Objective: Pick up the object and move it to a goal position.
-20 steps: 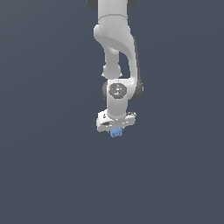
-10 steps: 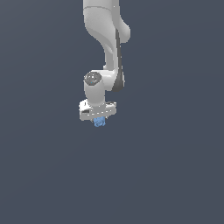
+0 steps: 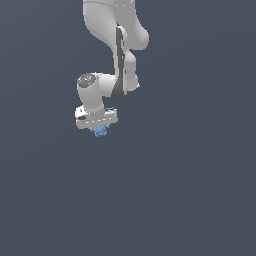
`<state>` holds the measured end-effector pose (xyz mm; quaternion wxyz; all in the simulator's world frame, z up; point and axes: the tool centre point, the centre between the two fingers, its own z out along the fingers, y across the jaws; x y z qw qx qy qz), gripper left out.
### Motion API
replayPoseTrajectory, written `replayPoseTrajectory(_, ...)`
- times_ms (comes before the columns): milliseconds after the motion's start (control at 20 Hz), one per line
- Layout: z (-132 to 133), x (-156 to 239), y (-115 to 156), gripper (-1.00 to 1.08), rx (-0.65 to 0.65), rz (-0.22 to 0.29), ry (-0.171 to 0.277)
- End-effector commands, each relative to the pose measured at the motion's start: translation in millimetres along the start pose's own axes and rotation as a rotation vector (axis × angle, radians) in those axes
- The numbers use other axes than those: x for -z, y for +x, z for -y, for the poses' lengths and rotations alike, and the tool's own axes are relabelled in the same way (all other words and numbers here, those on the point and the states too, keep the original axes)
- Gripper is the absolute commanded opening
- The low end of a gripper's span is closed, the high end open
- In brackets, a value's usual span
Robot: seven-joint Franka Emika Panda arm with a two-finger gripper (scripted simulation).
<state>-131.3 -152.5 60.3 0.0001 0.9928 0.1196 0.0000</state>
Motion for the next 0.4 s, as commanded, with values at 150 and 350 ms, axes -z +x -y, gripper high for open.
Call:
replayPoseTrajectory(150,-16.9,1.5,-16.3,-1.0,0.002,0.0,0.0)
replayPoseTrajectory(350,-20.6,1.8,-19.3,-1.0,0.002,0.0,0.0)
